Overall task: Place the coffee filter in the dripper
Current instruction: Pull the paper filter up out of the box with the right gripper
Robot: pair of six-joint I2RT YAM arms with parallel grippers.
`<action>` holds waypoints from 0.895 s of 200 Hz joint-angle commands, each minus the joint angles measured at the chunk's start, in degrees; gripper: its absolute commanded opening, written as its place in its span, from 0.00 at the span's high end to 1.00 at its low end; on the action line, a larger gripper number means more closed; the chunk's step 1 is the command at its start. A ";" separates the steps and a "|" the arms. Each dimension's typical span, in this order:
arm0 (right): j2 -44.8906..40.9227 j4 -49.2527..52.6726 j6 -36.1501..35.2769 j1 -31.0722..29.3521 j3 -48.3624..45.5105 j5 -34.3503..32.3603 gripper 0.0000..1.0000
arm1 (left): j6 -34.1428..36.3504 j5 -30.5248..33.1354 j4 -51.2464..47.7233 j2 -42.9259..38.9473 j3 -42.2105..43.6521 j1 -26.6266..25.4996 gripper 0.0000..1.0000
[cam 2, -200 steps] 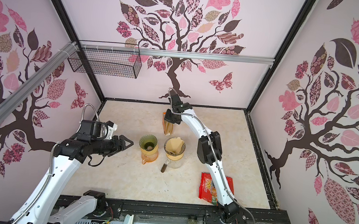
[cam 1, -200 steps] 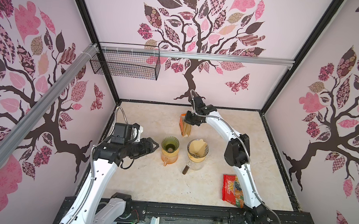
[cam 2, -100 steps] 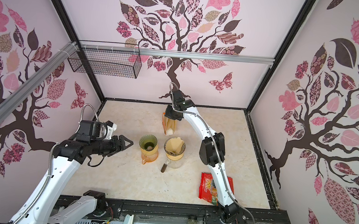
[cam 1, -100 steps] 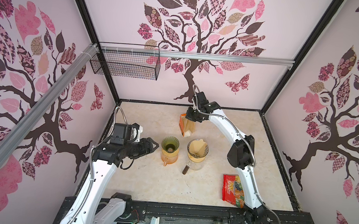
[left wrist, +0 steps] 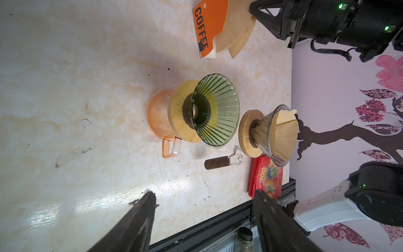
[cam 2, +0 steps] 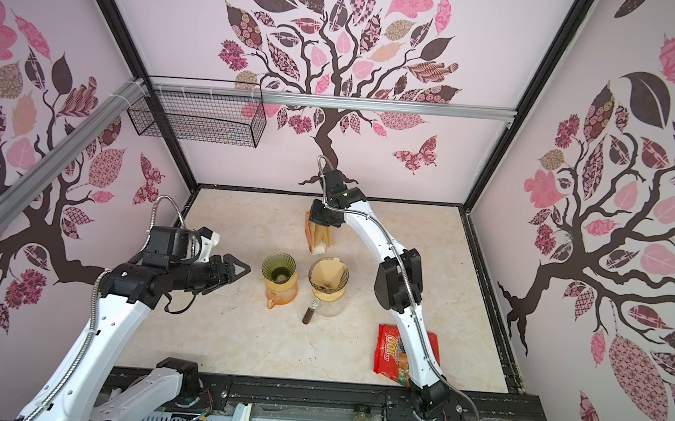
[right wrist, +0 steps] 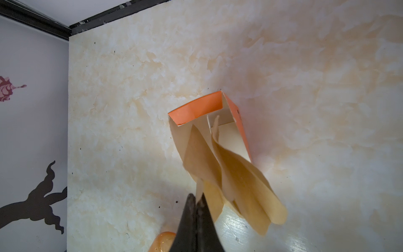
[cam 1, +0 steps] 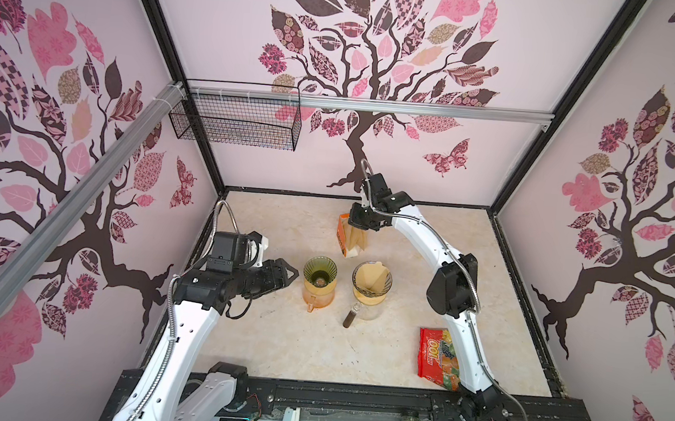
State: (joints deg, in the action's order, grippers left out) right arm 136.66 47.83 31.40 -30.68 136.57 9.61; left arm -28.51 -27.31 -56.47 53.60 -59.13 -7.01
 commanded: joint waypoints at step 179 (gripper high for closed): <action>1.16 3.55 -5.82 -0.79 6.60 -1.07 1.00 | -1.54 -0.64 1.88 1.94 0.82 0.24 0.26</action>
State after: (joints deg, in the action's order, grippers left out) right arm 143.61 51.53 26.55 -31.38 139.90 11.70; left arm -30.02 -27.53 -55.77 55.59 -59.13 -7.01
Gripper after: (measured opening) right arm 0.045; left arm 0.739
